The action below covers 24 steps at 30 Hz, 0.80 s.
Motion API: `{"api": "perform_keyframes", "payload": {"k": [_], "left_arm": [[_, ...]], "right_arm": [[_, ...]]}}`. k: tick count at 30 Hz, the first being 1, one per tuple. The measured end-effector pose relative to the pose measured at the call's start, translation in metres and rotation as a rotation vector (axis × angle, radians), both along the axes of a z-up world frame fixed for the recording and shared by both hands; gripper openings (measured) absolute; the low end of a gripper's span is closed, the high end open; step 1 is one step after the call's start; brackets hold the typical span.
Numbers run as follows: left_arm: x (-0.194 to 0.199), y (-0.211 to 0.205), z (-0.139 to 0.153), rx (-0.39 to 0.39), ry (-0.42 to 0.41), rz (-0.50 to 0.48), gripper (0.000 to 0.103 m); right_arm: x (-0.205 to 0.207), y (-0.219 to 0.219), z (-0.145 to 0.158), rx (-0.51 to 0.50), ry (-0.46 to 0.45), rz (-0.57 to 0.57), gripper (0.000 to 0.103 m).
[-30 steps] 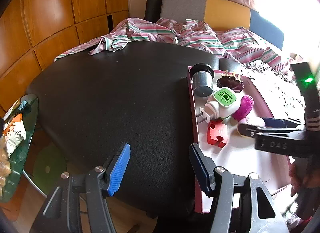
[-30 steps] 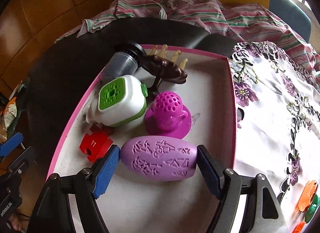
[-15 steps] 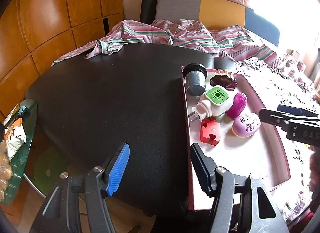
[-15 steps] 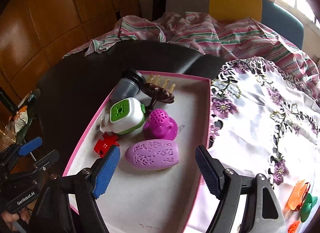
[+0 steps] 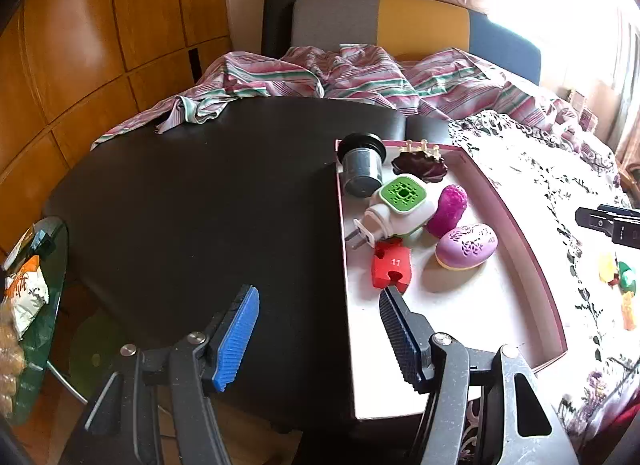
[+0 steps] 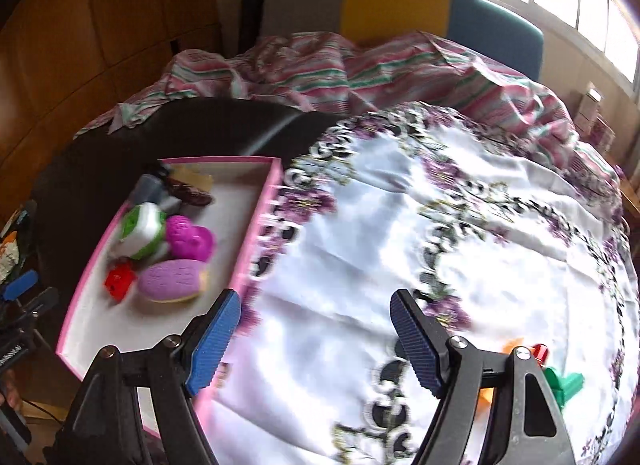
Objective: Organize rigid objects
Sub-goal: 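Move both grippers back over the tablecloth toward the orange slide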
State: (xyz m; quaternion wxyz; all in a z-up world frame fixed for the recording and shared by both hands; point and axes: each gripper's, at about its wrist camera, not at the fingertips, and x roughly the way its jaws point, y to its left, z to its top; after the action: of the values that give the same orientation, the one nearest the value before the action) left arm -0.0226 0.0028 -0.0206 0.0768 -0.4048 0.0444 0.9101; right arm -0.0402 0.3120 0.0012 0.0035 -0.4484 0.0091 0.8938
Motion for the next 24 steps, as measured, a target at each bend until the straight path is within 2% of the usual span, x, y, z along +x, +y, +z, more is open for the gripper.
{"api": "perform_keyframes", "payload": {"k": [10, 15, 18, 24], "left_arm": [[0.005, 0.023, 0.004, -0.019, 0.009, -0.059, 0.064], [0.005, 0.040, 0.010, -0.029, 0.018, -0.100, 0.064], [0.006, 0.054, 0.013, -0.029, 0.021, -0.134, 0.064], [0.005, 0.086, 0.020, -0.023, 0.030, -0.212, 0.064]], "right_arm": [[0.017, 0.111, -0.010, 0.015, 0.006, -0.256, 0.079], [0.032, 0.168, -0.015, -0.036, 0.048, -0.447, 0.079], [0.039, 0.193, -0.022, -0.072, 0.022, -0.552, 0.079], [0.049, 0.219, -0.030, -0.143, -0.011, -0.661, 0.079]]}}
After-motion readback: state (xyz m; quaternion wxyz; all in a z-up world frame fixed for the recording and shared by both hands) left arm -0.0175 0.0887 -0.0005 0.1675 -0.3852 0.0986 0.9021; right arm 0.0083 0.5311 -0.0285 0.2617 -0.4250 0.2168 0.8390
